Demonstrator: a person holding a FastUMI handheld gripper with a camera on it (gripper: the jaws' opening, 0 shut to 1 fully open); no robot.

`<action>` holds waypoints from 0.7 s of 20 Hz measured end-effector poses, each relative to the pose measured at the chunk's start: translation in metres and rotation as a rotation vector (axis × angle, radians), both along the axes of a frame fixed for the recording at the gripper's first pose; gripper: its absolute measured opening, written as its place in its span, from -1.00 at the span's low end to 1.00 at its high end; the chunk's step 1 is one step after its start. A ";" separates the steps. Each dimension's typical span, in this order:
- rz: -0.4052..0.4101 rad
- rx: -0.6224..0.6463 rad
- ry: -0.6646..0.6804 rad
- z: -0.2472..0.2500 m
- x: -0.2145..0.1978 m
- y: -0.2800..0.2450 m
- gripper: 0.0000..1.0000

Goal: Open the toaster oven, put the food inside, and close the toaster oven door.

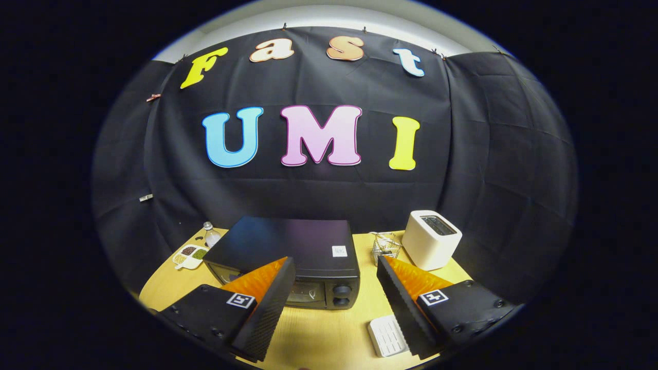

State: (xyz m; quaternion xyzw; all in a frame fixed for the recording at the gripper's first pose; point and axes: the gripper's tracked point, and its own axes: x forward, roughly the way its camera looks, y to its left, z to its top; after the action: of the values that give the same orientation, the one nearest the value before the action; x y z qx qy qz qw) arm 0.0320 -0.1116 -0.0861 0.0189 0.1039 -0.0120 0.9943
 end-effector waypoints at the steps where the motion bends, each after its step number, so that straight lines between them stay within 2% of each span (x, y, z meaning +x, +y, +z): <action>1: 0.010 -0.002 -0.010 0.005 0.000 -0.003 0.99; 9: 0.061 -0.008 -0.072 0.042 0.003 -0.032 0.99; 14: 0.063 0.014 -0.094 0.052 0.001 -0.042 0.98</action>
State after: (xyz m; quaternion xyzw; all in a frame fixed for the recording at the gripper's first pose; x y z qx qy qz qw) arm 0.0332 -0.1532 -0.0337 0.0232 0.0576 0.0211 0.9978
